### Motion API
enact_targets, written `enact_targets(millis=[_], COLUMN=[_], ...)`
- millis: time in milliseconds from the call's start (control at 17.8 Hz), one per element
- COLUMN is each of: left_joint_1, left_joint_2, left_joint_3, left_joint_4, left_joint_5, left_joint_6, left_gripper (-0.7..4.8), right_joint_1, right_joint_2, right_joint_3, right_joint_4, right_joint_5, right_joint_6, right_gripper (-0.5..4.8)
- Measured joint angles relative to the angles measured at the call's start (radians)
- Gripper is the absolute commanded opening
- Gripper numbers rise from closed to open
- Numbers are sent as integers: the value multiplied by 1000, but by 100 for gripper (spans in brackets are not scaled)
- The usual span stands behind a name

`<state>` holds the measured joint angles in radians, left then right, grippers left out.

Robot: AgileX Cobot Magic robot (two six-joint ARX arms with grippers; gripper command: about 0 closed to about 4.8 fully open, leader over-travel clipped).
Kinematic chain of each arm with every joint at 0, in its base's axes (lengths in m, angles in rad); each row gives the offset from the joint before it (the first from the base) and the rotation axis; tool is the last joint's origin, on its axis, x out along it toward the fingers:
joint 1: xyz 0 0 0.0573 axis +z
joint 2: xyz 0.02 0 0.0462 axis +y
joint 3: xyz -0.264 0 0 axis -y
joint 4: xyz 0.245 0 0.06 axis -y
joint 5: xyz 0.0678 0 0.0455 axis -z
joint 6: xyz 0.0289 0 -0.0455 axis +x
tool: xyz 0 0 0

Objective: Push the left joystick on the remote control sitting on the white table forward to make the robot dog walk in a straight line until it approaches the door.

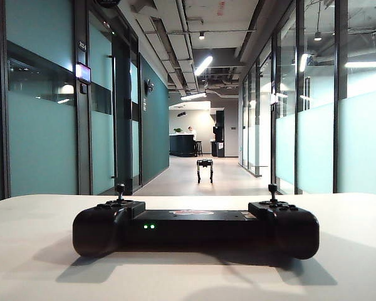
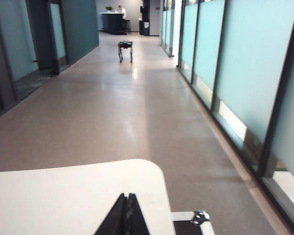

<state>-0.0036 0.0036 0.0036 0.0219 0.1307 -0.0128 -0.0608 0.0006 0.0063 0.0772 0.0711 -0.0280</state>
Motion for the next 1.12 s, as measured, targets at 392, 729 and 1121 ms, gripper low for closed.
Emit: enact_targets(millis=[392,729,1121], left_joint_1=[0,0,0], left_joint_2=[0,0,0], left_joint_3=[0,0,0], left_joint_4=[0,0,0], left_joint_5=[0,0,0], left_joint_6=[0,0,0], left_gripper=[-5,-5,-5], right_joint_1=[37,40,39], right_joint_2=[0,0,0], right_joint_3=[0,0,0], right_joint_4=[0,-8,-9], right_joint_5=[6,82,83], right_joint_6=[3,4,5], right_gripper=[-6,-6,-6])
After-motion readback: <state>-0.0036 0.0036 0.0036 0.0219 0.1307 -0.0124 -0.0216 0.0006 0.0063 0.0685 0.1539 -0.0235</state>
